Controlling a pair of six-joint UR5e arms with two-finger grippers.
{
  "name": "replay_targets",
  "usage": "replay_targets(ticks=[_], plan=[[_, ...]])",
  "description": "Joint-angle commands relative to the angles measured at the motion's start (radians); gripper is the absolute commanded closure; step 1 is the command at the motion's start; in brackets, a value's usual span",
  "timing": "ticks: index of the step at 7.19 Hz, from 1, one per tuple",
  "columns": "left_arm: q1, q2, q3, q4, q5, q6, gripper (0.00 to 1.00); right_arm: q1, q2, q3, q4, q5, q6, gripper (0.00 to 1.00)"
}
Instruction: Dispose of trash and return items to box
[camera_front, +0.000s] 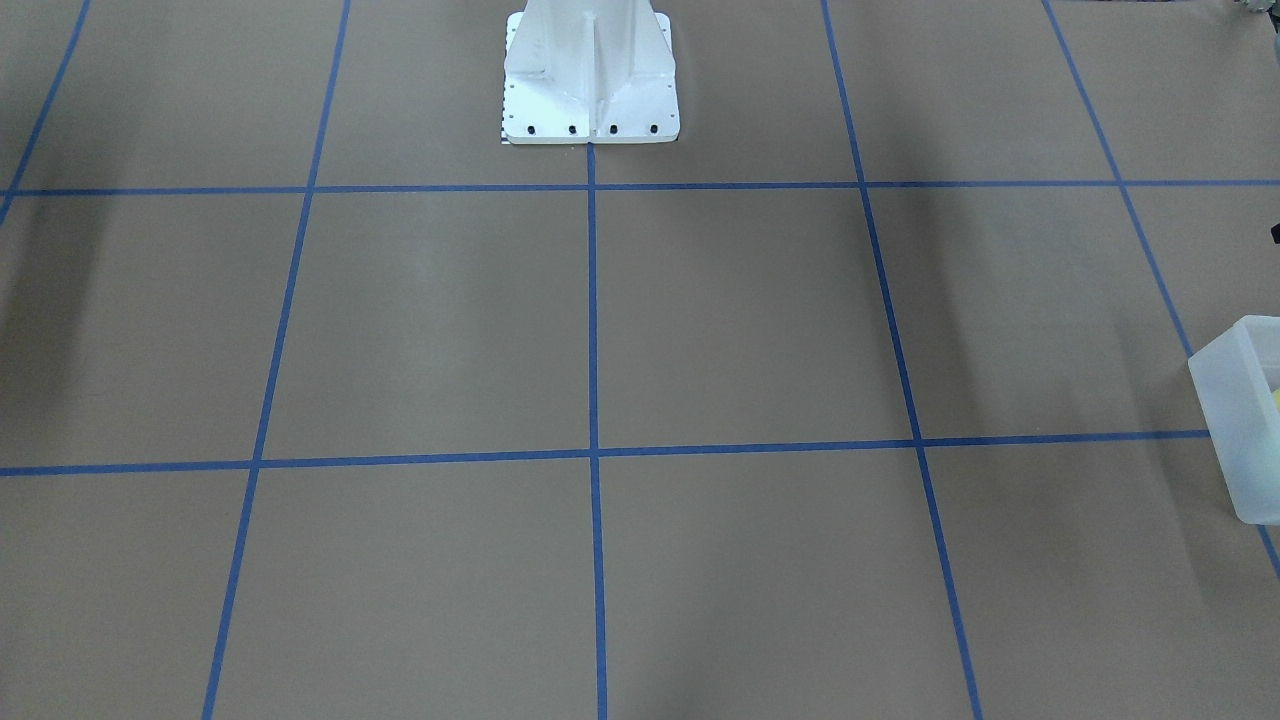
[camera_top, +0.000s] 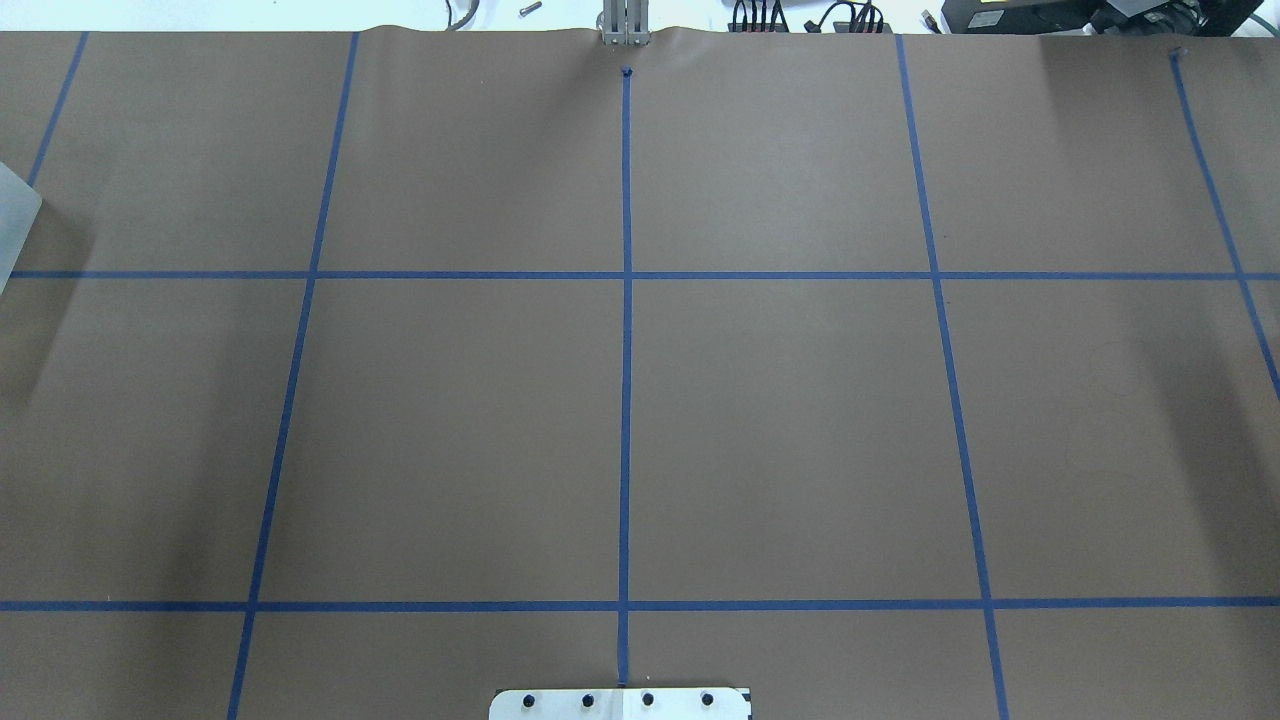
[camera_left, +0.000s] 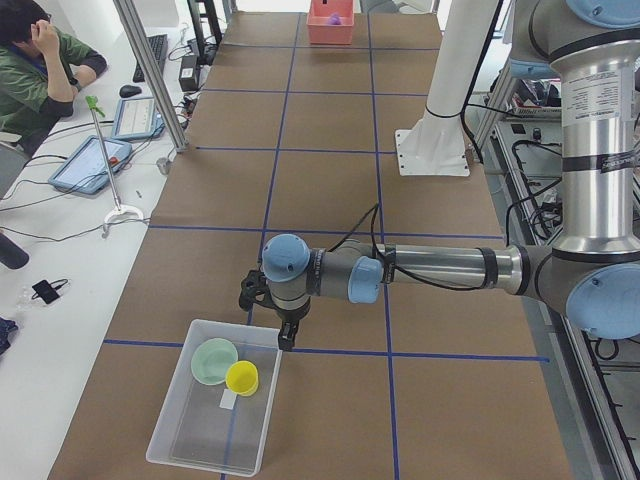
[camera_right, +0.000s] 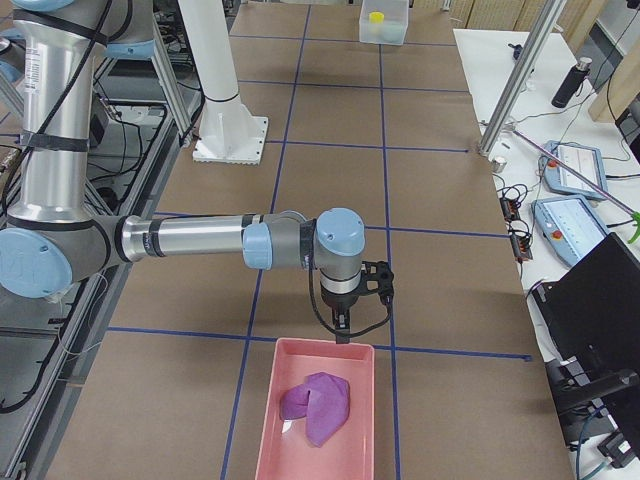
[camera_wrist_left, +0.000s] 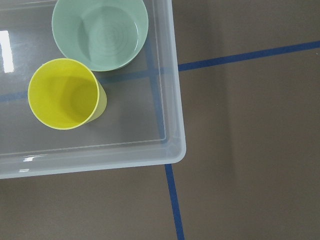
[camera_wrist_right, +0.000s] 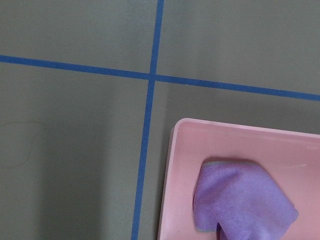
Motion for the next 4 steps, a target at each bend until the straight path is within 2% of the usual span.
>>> replay_targets(ticks=[1, 4], plan=[[0.000, 0.000, 0.005, 0.000, 0.000, 0.001, 0.01, 0.000, -0.003, 0.006, -0.001, 0.001, 0.000, 0.00], [0.000, -0.001, 0.009, 0.000, 0.000, 0.001, 0.01, 0.000, -0.001, 0.007, -0.001, 0.001, 0.000, 0.00]])
